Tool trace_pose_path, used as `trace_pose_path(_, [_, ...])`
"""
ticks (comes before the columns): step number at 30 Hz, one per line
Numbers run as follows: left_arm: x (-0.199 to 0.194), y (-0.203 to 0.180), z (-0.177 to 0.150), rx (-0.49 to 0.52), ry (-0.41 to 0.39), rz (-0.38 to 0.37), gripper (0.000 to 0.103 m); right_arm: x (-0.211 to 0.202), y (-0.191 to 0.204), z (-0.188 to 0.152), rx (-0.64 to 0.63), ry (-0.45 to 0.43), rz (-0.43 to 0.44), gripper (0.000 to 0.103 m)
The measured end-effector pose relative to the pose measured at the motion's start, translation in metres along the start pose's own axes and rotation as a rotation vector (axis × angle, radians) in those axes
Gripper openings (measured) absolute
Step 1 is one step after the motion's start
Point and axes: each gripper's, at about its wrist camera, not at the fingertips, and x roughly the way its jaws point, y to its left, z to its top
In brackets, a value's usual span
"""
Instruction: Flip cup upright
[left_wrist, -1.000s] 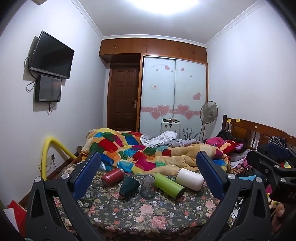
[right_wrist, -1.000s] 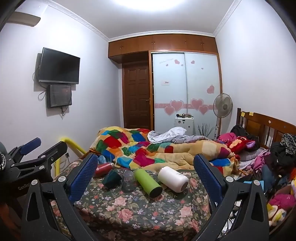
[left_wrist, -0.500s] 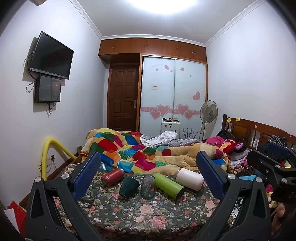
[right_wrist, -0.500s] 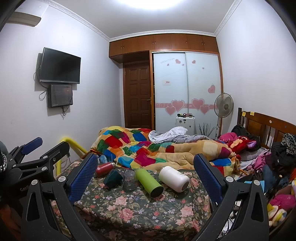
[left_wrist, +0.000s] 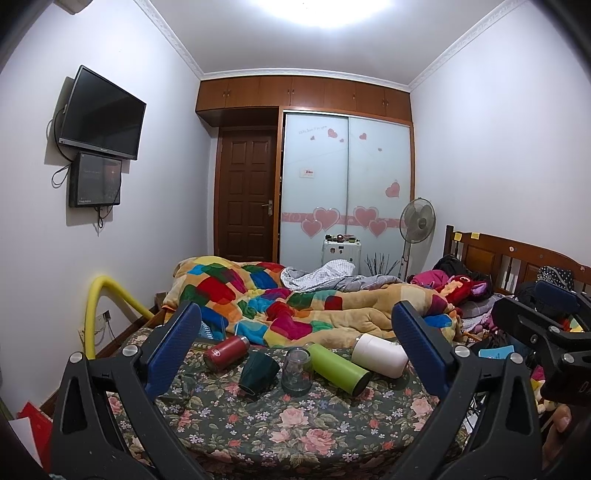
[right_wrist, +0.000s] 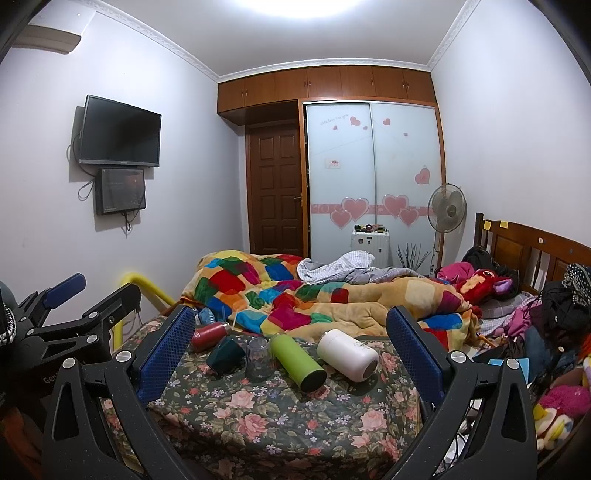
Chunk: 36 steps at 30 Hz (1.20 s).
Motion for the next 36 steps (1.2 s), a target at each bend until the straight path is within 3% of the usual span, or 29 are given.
trace_pose_path(36, [0.01, 0.009, 0.005, 0.001, 0.011, 0.024, 0.103, 0.003, 0.003, -0.004, -0.003, 0.018, -0.001, 0.103])
